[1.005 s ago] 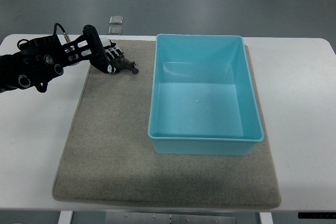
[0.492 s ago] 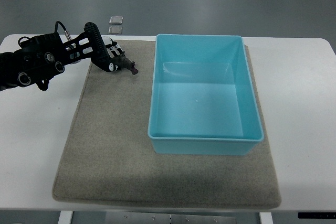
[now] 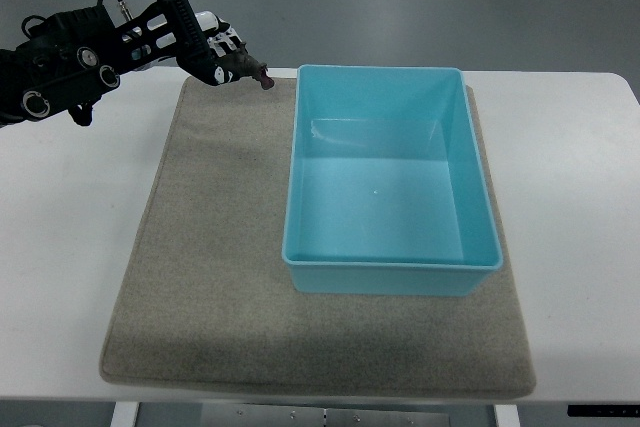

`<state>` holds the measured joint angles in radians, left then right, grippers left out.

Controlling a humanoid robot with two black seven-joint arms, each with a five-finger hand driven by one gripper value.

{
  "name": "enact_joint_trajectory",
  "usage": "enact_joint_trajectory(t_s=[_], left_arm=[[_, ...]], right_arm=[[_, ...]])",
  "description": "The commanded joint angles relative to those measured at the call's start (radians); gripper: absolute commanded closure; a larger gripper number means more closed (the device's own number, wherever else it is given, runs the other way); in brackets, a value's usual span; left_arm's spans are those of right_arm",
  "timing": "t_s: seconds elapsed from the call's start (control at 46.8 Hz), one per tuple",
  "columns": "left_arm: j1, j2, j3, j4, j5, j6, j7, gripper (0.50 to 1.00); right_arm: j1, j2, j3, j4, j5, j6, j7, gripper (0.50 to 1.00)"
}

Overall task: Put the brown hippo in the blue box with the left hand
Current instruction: 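Lift the hippo and carry it over the blue box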

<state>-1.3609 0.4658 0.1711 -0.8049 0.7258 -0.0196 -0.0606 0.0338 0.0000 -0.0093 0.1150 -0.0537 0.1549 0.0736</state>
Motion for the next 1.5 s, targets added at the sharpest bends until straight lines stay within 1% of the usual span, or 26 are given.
enact_joint_trajectory(t_s=[0.0, 0.086, 0.214, 0.342, 0.513, 0.706, 0.962, 1.155, 1.283, 1.304, 1.326, 1.347, 1.39, 1.411, 1.433, 1.475], left_arm=[[-0.033, -0.003, -0.022, -0.002, 0.007, -0.016, -0.001, 1.0], [-0.056, -0.01, -0.045, -0.016, 0.012, -0.031, -0.001, 1.0], [-0.093, -0.022, -0.051, -0.072, 0.012, -0.031, 0.001, 1.0], [-0.11, -0.085, -0.05, -0.138, 0.015, -0.031, 0.001, 1.0], [-0.118, -0.176, -0.05, -0.181, 0.038, -0.033, 0.001, 1.0], [-0.098, -0.272, -0.041, -0.181, 0.104, -0.033, 0.002, 1.0], [-0.032, -0.354, -0.027, -0.172, 0.178, -0.036, 0.021, 1.0], [0.003, -0.368, 0.042, -0.168, 0.182, -0.023, 0.024, 1.0], [0.023, -0.368, 0.051, -0.158, 0.182, -0.014, 0.024, 1.0], [0.025, -0.369, 0.051, -0.152, 0.182, -0.014, 0.024, 0.99], [0.026, -0.369, 0.051, -0.149, 0.182, -0.013, 0.024, 0.969], [0.026, -0.369, 0.051, -0.146, 0.182, -0.013, 0.024, 0.928], [0.028, -0.369, 0.051, -0.145, 0.182, -0.005, 0.022, 0.817], [0.029, -0.368, 0.051, -0.145, 0.182, 0.001, 0.022, 0.778], [0.032, -0.368, 0.051, -0.145, 0.182, 0.006, 0.022, 0.746], [0.037, -0.368, 0.05, -0.145, 0.182, 0.019, 0.021, 0.705]], right_arm=[[0.0, 0.0, 0.0, 0.0, 0.0, 0.0, 0.0, 0.564], [0.0, 0.0, 0.0, 0.0, 0.0, 0.0, 0.0, 0.564], [0.0, 0.0, 0.0, 0.0, 0.0, 0.0, 0.0, 0.564], [0.0, 0.0, 0.0, 0.0, 0.0, 0.0, 0.0, 0.564], [0.0, 0.0, 0.0, 0.0, 0.0, 0.0, 0.0, 0.564], [0.0, 0.0, 0.0, 0.0, 0.0, 0.0, 0.0, 0.564], [0.0, 0.0, 0.0, 0.0, 0.0, 0.0, 0.0, 0.564], [0.0, 0.0, 0.0, 0.0, 0.0, 0.0, 0.0, 0.564], [0.0, 0.0, 0.0, 0.0, 0.0, 0.0, 0.0, 0.564], [0.0, 0.0, 0.0, 0.0, 0.0, 0.0, 0.0, 0.564], [0.0, 0.0, 0.0, 0.0, 0.0, 0.0, 0.0, 0.564], [0.0, 0.0, 0.0, 0.0, 0.0, 0.0, 0.0, 0.564], [0.0, 0.0, 0.0, 0.0, 0.0, 0.0, 0.0, 0.564], [0.0, 0.0, 0.0, 0.0, 0.0, 0.0, 0.0, 0.564], [0.0, 0.0, 0.0, 0.0, 0.0, 0.0, 0.0, 0.564], [0.0, 0.0, 0.0, 0.0, 0.0, 0.0, 0.0, 0.564]])
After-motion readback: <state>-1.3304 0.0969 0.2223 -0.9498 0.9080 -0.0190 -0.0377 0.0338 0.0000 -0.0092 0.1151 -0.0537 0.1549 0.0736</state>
